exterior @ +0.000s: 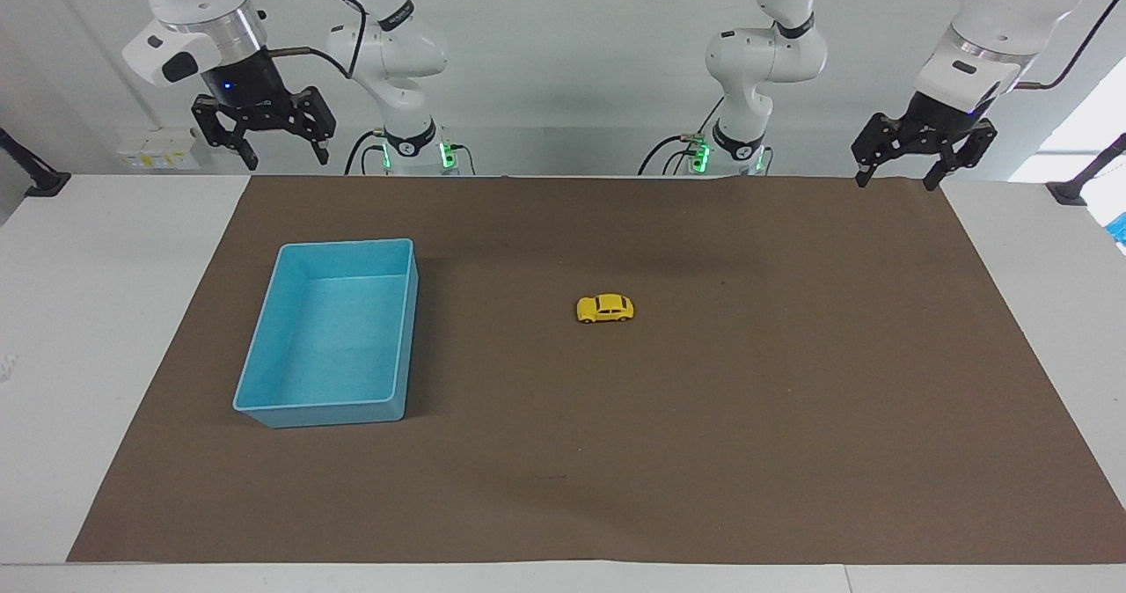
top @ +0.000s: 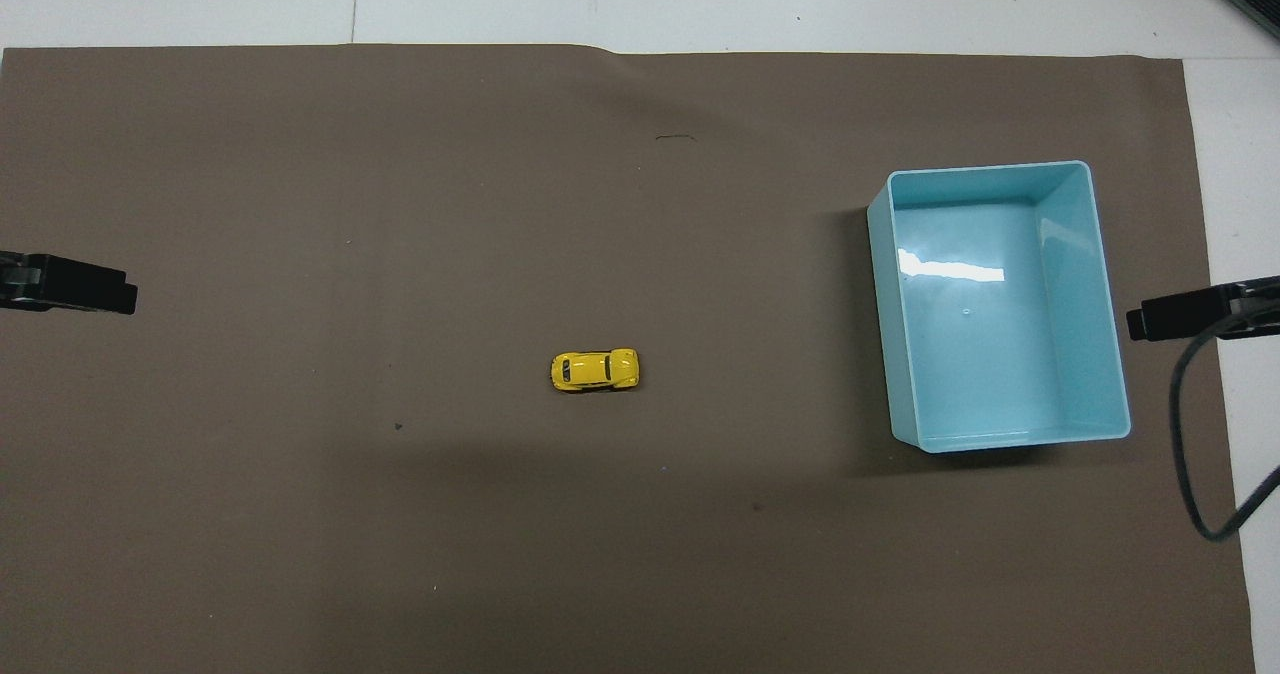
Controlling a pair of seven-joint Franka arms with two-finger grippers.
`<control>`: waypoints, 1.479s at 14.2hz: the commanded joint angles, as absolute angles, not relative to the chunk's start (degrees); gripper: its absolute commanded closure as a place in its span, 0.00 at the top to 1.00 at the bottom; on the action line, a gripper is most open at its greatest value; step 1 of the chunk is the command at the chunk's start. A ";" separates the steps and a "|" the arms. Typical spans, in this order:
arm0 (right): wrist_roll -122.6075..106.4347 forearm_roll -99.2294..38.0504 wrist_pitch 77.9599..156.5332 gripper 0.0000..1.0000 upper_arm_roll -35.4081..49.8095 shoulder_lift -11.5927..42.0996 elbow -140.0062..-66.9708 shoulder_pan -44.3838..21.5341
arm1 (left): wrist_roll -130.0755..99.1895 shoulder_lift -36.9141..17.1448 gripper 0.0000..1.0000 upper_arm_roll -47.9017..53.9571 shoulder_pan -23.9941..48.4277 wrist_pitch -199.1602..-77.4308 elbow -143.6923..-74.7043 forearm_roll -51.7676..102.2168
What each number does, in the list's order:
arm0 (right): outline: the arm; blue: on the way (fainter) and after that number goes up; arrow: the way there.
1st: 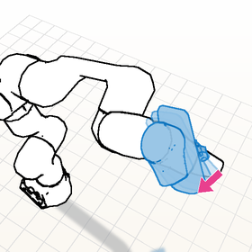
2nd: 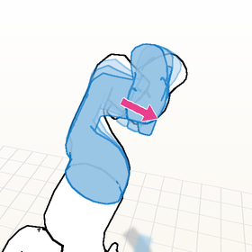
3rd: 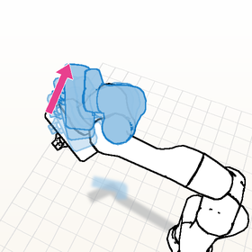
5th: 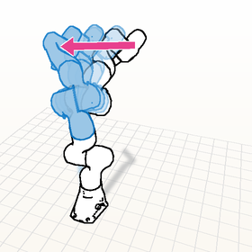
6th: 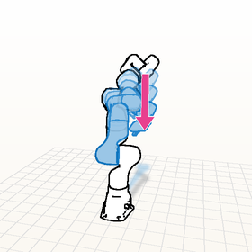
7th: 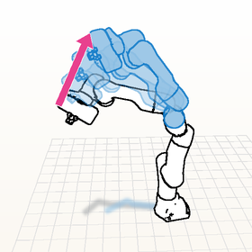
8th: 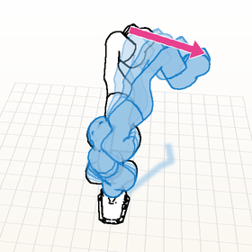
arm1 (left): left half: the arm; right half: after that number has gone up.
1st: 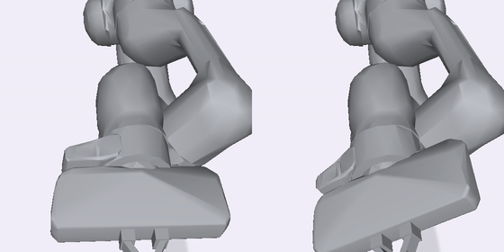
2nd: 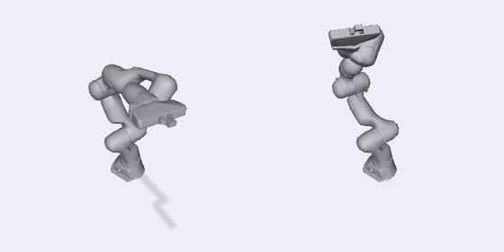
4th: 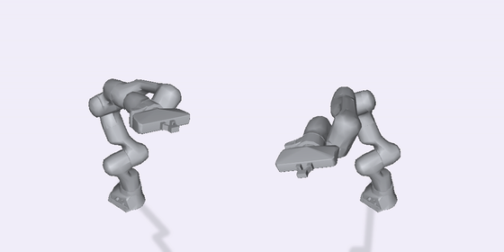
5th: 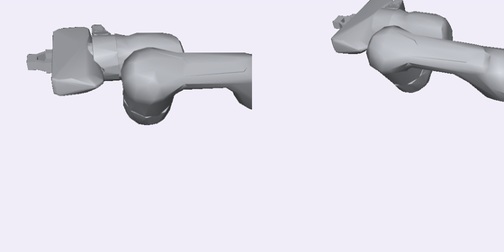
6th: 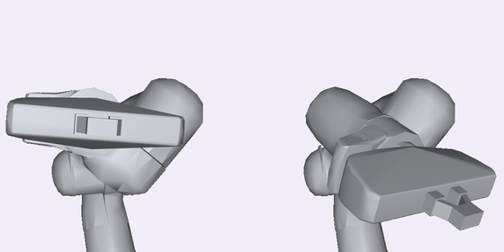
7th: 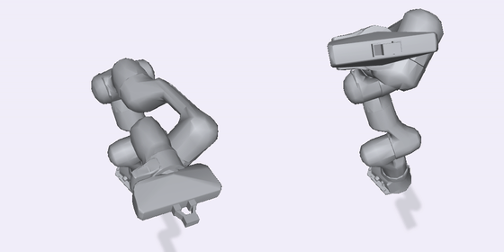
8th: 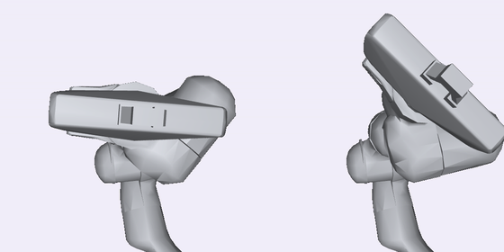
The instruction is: Wind up and store yellow beetle car
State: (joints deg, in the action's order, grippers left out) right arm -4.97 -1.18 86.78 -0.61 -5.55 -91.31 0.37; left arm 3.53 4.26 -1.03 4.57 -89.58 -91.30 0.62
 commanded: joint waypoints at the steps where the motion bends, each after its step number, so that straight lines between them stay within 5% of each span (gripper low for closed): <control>1: -4.13 -1.05 87.01 1.00 -0.79 -5.89 -91.14 0.53 | 3.34 5.01 1.00 -0.53 3.60 -89.56 -92.20 1.23; 21: -4.04 -1.14 87.01 1.00 -0.97 -5.89 -91.14 0.62 | -5.86 4.83 1.00 -0.62 3.52 -89.47 -93.60 1.41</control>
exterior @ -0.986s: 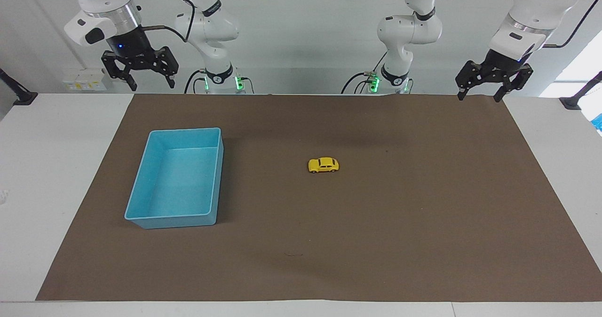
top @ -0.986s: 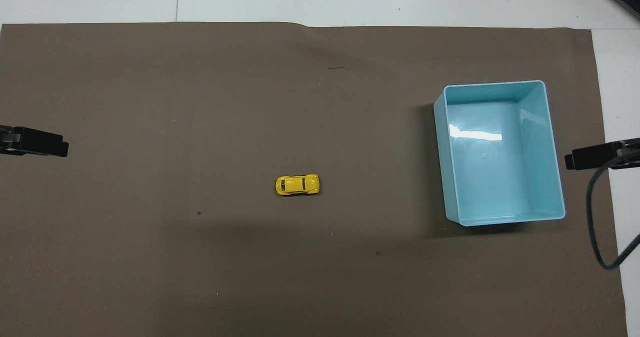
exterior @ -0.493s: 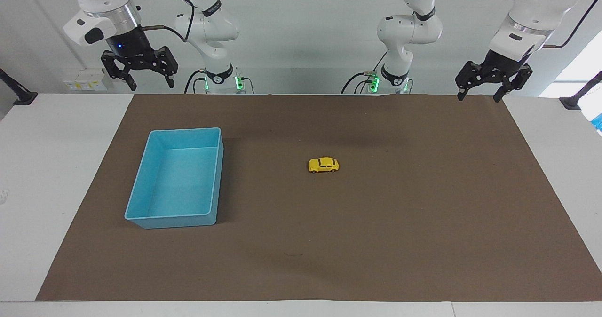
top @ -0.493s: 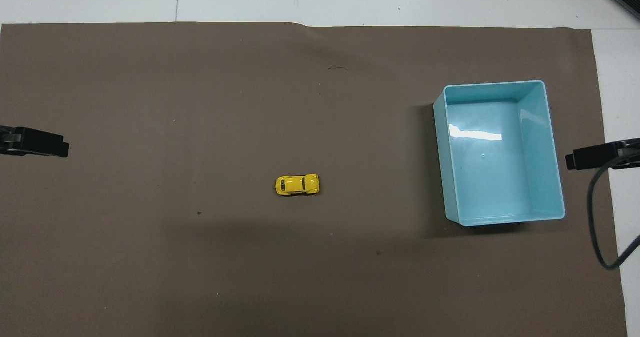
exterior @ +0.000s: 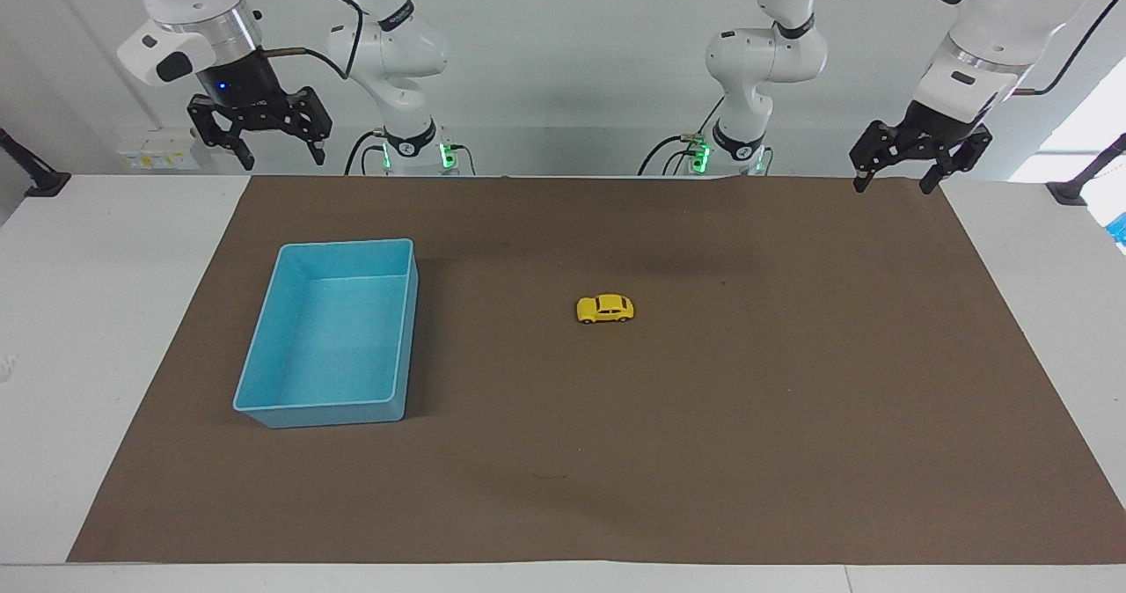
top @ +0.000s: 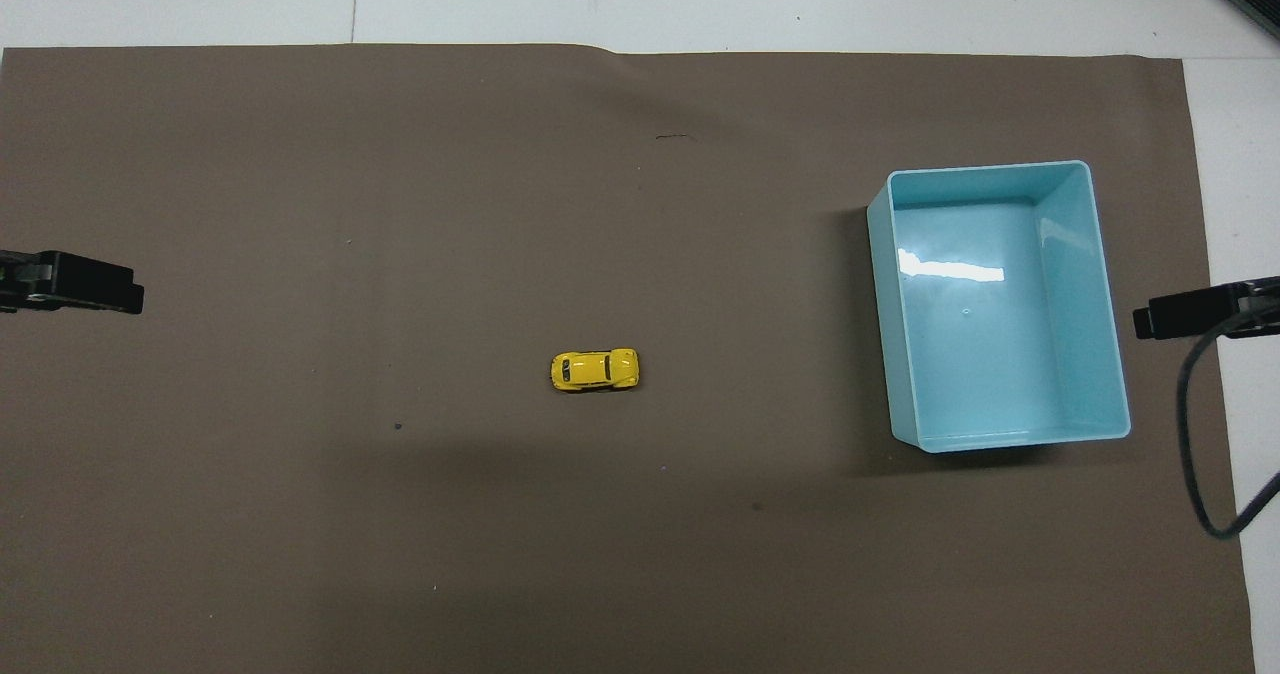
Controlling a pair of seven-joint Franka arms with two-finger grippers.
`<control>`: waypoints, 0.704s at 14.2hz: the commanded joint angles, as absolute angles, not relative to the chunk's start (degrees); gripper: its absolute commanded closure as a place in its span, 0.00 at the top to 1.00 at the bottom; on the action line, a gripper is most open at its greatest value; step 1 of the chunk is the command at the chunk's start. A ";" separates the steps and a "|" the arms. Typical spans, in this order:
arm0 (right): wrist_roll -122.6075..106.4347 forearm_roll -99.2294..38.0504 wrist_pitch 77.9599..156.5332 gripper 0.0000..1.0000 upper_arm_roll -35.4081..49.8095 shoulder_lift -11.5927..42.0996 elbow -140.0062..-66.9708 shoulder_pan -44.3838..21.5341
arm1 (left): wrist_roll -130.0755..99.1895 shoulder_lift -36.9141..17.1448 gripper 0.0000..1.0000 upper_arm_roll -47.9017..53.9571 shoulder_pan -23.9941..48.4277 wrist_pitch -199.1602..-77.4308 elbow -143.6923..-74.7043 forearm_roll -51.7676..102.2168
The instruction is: Wind up and store yellow beetle car
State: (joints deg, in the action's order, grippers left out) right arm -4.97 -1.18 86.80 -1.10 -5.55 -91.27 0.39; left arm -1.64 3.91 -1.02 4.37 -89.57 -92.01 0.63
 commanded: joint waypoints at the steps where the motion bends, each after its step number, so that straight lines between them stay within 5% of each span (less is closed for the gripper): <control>1: -4.04 -1.06 87.01 1.00 -0.97 -5.89 -91.14 0.62 | -9.02 4.75 1.00 -0.62 3.52 -89.73 -93.78 1.49; 10: -4.13 -1.05 87.01 1.00 -1.14 -5.89 -91.14 0.62 | -43.11 4.92 1.00 -0.53 4.39 -90.70 -95.18 4.04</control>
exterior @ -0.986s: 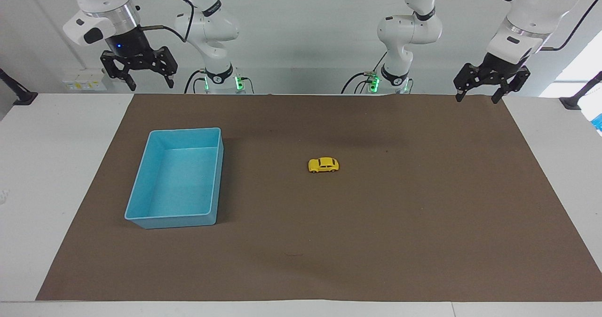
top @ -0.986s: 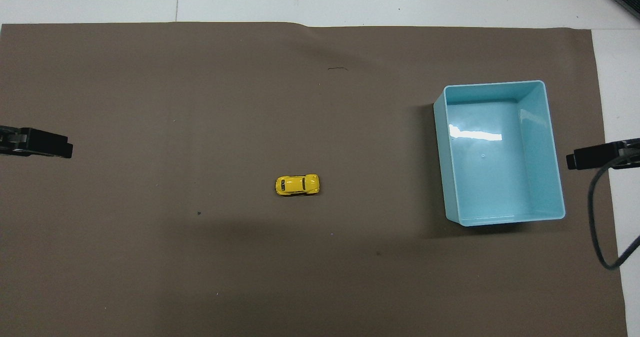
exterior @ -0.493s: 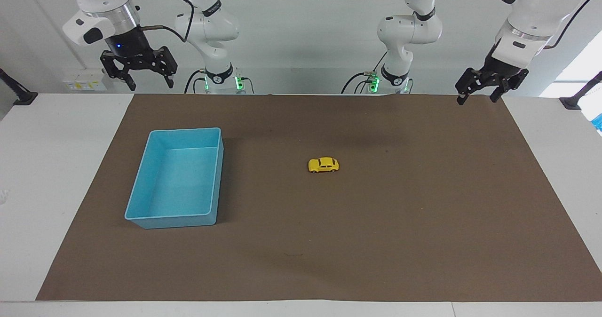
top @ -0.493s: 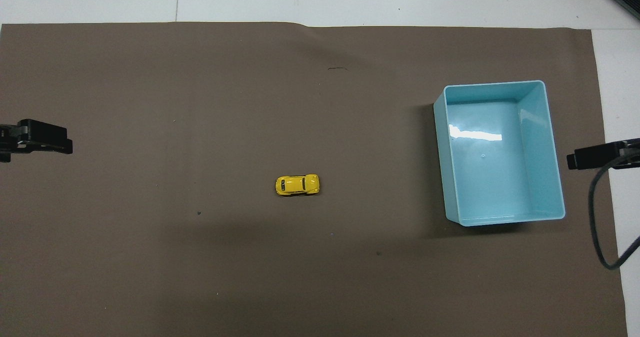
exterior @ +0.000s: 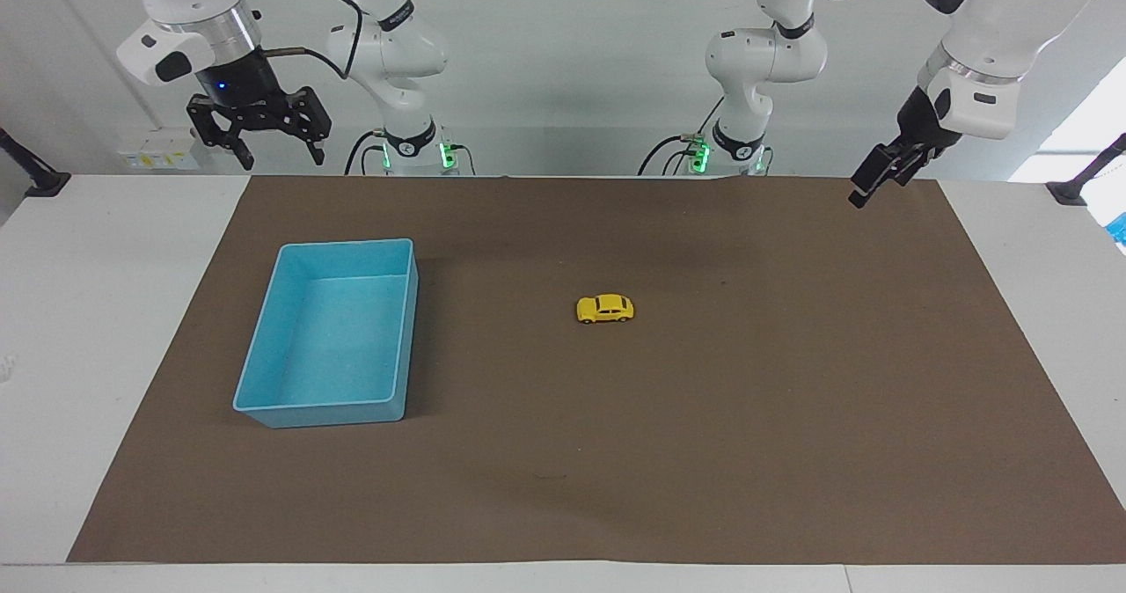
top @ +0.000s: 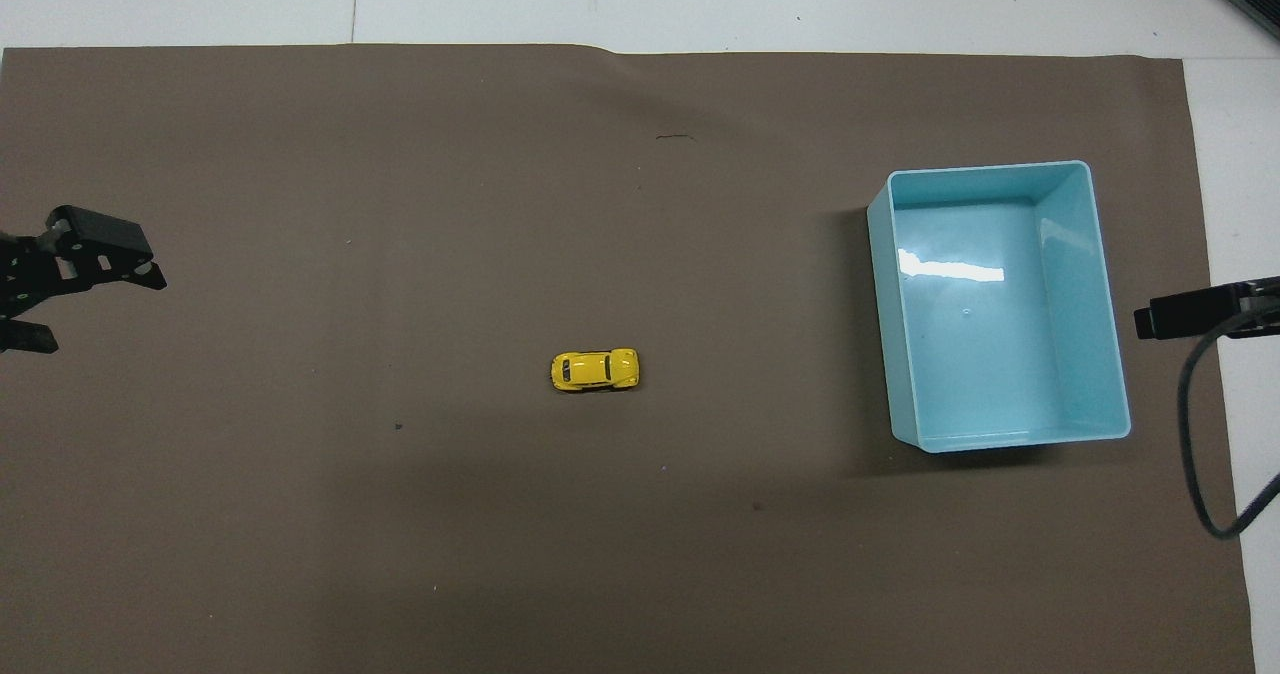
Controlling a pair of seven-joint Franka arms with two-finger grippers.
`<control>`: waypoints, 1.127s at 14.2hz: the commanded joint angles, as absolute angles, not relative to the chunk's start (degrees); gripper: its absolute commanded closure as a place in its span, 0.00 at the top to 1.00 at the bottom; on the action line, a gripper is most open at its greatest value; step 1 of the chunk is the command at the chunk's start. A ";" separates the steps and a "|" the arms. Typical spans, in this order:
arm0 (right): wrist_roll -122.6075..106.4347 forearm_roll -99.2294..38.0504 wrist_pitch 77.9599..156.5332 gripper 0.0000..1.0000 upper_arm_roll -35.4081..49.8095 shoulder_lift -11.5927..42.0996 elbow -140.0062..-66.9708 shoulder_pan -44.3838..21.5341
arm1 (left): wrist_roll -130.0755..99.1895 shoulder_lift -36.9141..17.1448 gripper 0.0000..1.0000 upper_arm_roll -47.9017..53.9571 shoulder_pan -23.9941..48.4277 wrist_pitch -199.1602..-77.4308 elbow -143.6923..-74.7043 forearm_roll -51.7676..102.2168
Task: Wind up and store yellow beetle car
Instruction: 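Reach the left gripper toward the yellow beetle car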
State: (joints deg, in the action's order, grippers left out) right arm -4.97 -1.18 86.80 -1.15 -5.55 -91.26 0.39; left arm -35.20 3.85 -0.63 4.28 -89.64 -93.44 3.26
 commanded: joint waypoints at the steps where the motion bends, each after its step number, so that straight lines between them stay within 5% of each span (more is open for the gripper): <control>1: -4.13 -0.97 87.01 1.00 -1.14 -5.89 -91.14 0.62 | -46.37 4.92 1.00 -0.53 4.48 -90.70 -95.27 4.04; 16: -4.13 -0.88 87.01 1.00 -1.14 -5.89 -91.14 0.62 | -92.89 -1.23 1.00 -0.09 13.97 -103.27 -99.23 3.96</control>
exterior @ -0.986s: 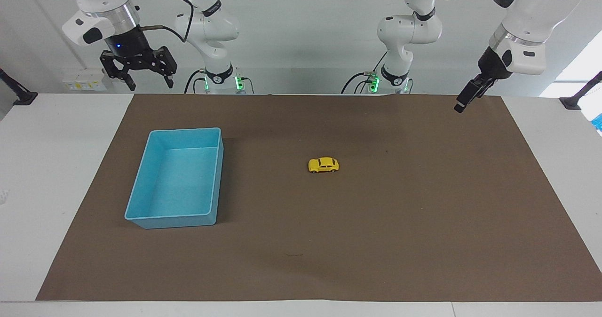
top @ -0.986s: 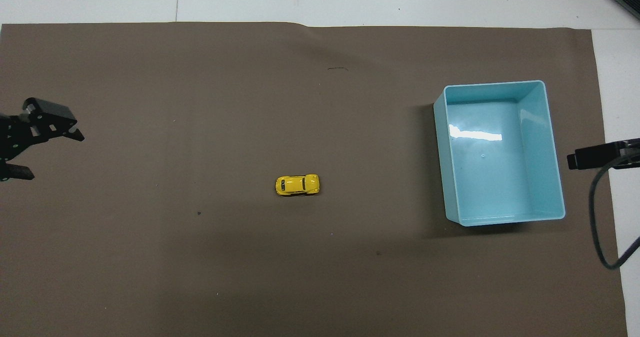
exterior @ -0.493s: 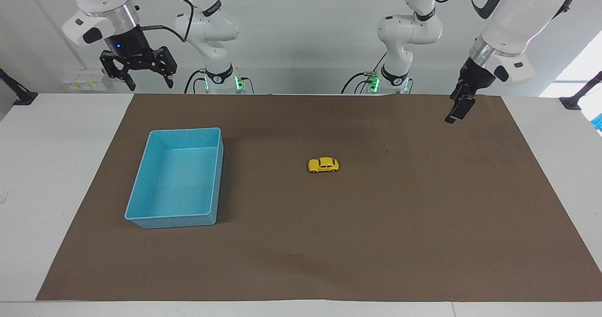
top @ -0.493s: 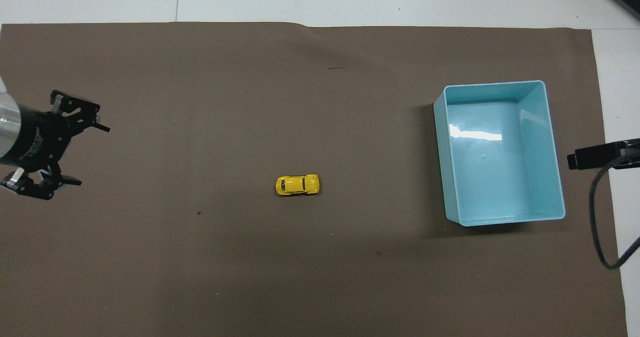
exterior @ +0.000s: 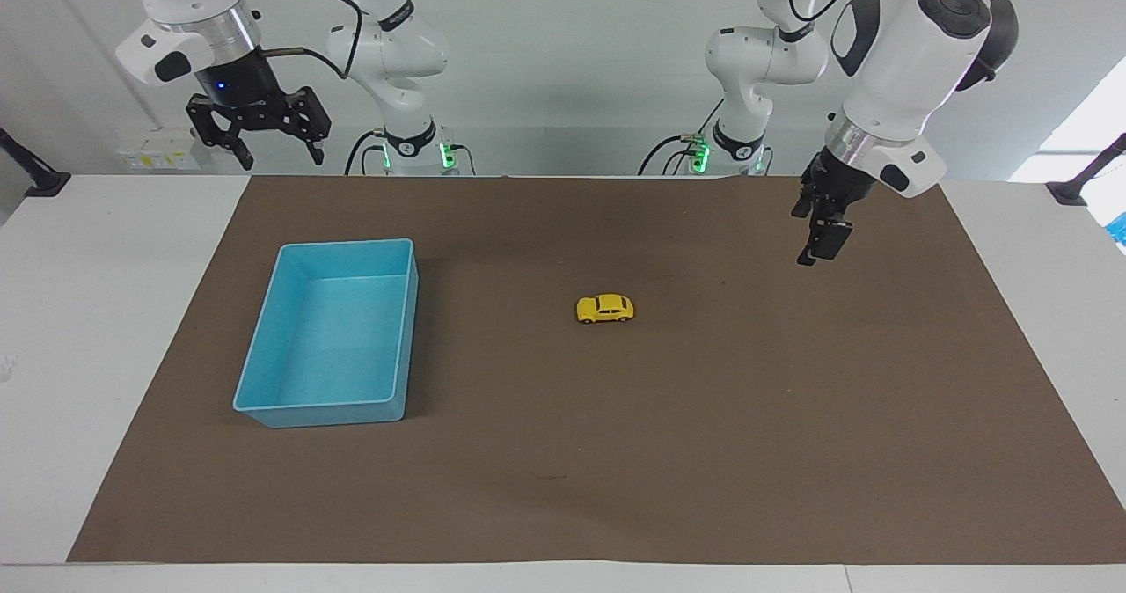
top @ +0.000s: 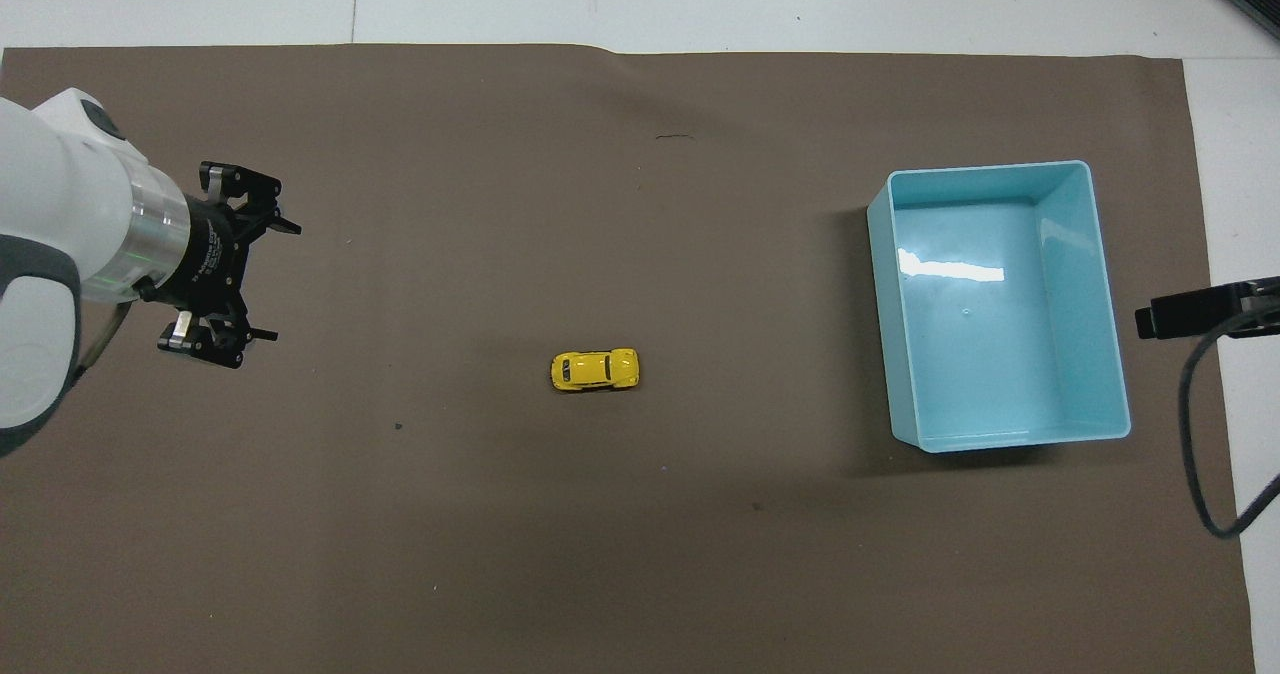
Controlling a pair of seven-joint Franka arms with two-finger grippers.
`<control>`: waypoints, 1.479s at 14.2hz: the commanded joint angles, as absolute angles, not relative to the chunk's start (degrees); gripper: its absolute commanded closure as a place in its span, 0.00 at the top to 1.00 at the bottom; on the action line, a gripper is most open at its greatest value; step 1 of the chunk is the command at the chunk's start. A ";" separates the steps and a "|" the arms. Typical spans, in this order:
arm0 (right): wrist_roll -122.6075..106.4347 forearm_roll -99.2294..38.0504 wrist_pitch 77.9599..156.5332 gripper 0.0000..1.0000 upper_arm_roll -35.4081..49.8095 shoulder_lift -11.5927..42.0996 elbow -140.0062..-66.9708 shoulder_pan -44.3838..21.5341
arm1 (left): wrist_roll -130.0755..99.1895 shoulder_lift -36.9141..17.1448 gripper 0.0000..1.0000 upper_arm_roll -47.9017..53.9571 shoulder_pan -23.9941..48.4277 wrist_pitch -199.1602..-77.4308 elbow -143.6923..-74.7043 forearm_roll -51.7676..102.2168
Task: Wind up and store yellow beetle car
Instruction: 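Reach the left gripper toward the yellow beetle car, then lower the left gripper onto the yellow car and press it down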
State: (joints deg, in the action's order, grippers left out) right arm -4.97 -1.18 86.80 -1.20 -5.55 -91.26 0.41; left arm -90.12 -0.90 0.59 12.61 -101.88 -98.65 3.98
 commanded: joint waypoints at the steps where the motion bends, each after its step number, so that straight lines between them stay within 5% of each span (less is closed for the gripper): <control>1: -4.13 -0.88 87.01 1.00 -1.14 -5.89 -91.14 0.70 | -94.55 -1.84 1.00 -0.17 14.76 -103.53 -99.23 3.78; 15: -4.13 -1.06 87.01 1.00 -1.14 -5.89 -91.14 0.70 | -118.38 -15.90 1.00 0.09 29.43 -115.66 -99.49 2.99; 21: -4.13 -1.14 87.01 1.00 -1.14 -5.89 -91.14 0.70 | -124.09 -16.53 1.00 0.09 34.28 -123.39 -105.46 2.99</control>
State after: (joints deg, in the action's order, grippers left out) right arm -4.97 -1.18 86.80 -1.21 -5.55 -91.25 0.41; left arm -122.08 -17.91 0.96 33.00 -120.50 -102.60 3.67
